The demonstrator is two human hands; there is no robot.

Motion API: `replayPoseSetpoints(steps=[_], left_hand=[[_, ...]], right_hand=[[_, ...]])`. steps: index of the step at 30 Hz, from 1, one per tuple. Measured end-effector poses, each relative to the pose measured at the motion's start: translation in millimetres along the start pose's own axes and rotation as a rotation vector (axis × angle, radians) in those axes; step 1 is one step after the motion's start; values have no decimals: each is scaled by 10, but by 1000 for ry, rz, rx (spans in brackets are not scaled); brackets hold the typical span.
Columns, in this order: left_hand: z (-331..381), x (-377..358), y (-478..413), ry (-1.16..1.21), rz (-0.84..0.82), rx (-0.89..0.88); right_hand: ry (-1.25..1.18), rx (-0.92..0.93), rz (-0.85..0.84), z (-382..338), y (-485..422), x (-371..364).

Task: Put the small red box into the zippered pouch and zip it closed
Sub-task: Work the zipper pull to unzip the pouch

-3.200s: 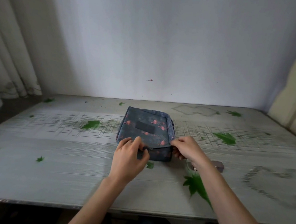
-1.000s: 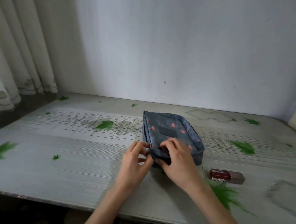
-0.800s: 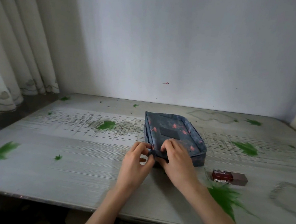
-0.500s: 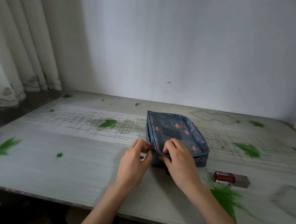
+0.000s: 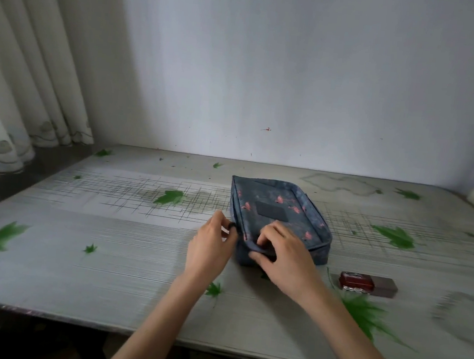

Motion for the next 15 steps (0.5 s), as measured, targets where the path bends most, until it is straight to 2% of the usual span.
replayPoseSetpoints(steps=[4, 7, 12, 15], left_hand=[[-26, -17, 18, 171, -31, 27], [-20, -97, 12, 337, -98, 116], [94, -395, 116, 507, -291, 244], [161, -505, 167, 556, -329, 274]], right_hand=[[-117, -29, -43, 161, -70, 150], [-137, -117, -13, 421, -148, 292], [-46, -352, 143, 997, -252, 532], [-132, -539, 128, 1277, -296, 487]])
Point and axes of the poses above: each hand's wrist, its own y-axis away from the middle knuckle, its own x-axis out of the back of the hand, z = x × y, the point moved 10 cm from there along -y, towards the middle knuckle, and after that the axes turned 2 degrees about x, right-handed, at the moved point
